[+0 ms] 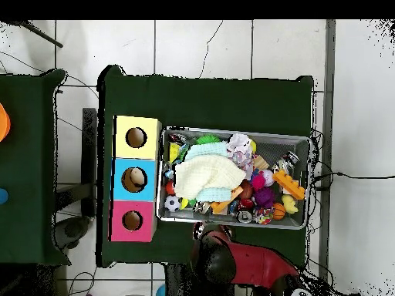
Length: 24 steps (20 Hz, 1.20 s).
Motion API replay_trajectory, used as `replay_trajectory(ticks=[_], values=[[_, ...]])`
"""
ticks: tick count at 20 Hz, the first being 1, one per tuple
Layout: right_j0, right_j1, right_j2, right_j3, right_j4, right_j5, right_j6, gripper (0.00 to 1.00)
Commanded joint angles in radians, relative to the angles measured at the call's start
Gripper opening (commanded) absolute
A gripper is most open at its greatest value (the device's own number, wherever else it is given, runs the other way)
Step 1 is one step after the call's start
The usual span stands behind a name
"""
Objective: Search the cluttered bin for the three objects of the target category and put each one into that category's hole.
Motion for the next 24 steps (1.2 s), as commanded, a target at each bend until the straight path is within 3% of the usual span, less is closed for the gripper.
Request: replay_trajectory(ticks=[1,5,11,16,24], values=[[0.031,0.044,-0.001,0.064,-0.067,-0.135,0.142,0.0],[0.024,0.035,-0.016,0.107,-0.069,-0.152,0.157,0.0],[-0.022,0.107,-0.046,0.104,-0.1,-0.249,0.156,0.0],[-0.072,0.114,-0.024,0.096,-0.113,-0.248,0.142,0.0],[-0.078,0.08,0.001,0.088,-0.093,-0.199,0.138,0.0]])
